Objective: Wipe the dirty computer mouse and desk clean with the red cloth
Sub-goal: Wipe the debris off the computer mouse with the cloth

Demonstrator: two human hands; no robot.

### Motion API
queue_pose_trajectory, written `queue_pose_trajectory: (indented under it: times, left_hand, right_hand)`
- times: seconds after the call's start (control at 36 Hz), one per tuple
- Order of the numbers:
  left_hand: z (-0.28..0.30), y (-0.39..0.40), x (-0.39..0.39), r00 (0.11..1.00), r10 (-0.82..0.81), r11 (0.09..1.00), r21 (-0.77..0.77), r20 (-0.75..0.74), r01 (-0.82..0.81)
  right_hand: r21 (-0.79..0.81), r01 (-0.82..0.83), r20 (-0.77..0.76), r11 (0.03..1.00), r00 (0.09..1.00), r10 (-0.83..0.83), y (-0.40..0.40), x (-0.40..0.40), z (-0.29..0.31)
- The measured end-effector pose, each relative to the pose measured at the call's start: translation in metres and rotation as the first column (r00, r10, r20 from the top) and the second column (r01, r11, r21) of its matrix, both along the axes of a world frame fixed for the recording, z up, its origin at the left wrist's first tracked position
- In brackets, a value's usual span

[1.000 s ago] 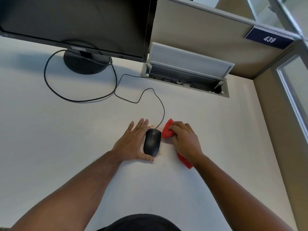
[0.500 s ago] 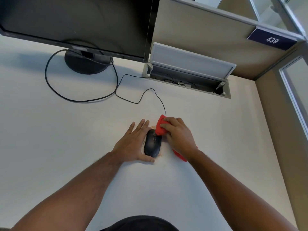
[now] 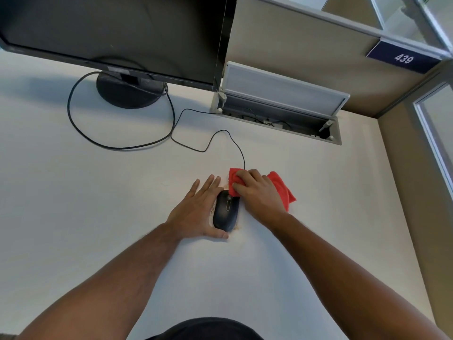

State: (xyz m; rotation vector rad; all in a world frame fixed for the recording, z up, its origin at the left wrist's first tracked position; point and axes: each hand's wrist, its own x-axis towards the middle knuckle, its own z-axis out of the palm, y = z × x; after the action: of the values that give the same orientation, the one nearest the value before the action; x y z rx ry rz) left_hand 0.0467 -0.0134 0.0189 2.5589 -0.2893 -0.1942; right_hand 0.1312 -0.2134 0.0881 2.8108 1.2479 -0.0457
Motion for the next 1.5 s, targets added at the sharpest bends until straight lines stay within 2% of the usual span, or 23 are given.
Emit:
queue_pose_trajectory:
  times: [0.06,0.11,0.22,0.31,0.53,0.64,0.69,0.75,0.81,0.97,1.08,1.14,1.22,1.25,1.39,1.5]
  left_hand:
    - [0.000,0.000,0.000,1.000,0.003,1.000,-0.004,-0.003,-0.003]
    - [0.000,0.000,0.000,1.000,0.006,1.000,-0.010,-0.001,-0.006]
    - [-0.001,-0.001,0.001,1.000,-0.026,0.999,0.024,0.012,0.025]
    - [-0.004,0.000,0.001,0.999,-0.032,0.999,0.038,0.013,0.031]
    - [0.001,0.000,0.000,1.000,-0.006,1.000,0.003,-0.008,0.006]
    - [0.002,-0.001,0.000,1.000,0.002,1.000,-0.008,-0.012,-0.003]
    - [0.001,0.000,0.001,1.000,0.000,1.000,-0.016,-0.007,0.000]
    - [-0.001,0.000,0.001,1.000,-0.018,1.000,-0.010,0.008,0.018]
    - [-0.001,0.000,0.000,1.000,-0.021,1.000,-0.003,0.012,0.021]
    - [0.001,0.001,0.000,1.000,0.005,1.000,-0.009,-0.012,-0.005]
    - [0.002,0.001,0.000,1.000,0.007,1.000,-0.012,-0.009,-0.007]
    - [0.001,0.001,0.000,1.000,0.007,1.000,-0.012,-0.006,-0.007]
    - [-0.001,0.000,0.000,1.000,-0.002,1.000,0.024,0.005,0.002]
    - [-0.001,0.000,0.000,1.000,-0.001,1.000,0.025,0.005,0.001]
    - [0.000,0.000,-0.001,1.000,0.014,1.000,0.001,-0.001,-0.014]
    - [-0.002,0.000,0.000,1.000,0.018,1.000,0.001,0.004,-0.018]
  right_hand:
    - [0.085,0.137,-0.030,0.987,0.990,-0.135,0.001,0.000,0.005]
    - [0.151,0.183,-0.045,0.972,0.983,-0.178,0.001,-0.002,0.008]
    - [0.112,-0.123,-0.076,0.986,0.988,0.132,0.002,-0.015,0.007]
    - [0.096,-0.180,-0.094,0.979,0.977,0.189,-0.001,-0.022,0.002]
    - [0.040,-0.057,-0.092,0.998,0.994,0.061,0.007,-0.005,0.010]
    - [0.174,0.124,-0.132,0.977,0.986,-0.102,0.016,-0.005,0.013]
    - [0.233,0.061,-0.124,0.971,0.992,-0.032,0.014,-0.010,0.009]
    - [0.194,-0.101,-0.106,0.976,0.987,0.123,0.008,-0.015,0.003]
    - [0.141,-0.154,-0.114,0.978,0.979,0.170,0.002,-0.016,-0.001]
    - [0.022,0.022,-0.105,1.000,0.994,-0.019,0.000,0.001,0.002]
    - [0.173,0.231,-0.192,0.957,0.961,-0.197,-0.001,0.001,0.003]
    - [0.235,0.173,-0.178,0.956,0.975,-0.133,-0.004,-0.005,0.000]
    - [0.262,-0.064,-0.097,0.963,0.991,0.092,-0.013,-0.017,-0.012]
    - [0.261,-0.083,-0.085,0.962,0.990,0.109,-0.016,-0.019,-0.015]
    - [0.170,0.113,-0.112,0.979,0.989,-0.094,-0.020,-0.011,-0.016]
    - [0.284,0.278,-0.162,0.918,0.957,-0.239,-0.017,-0.015,-0.009]
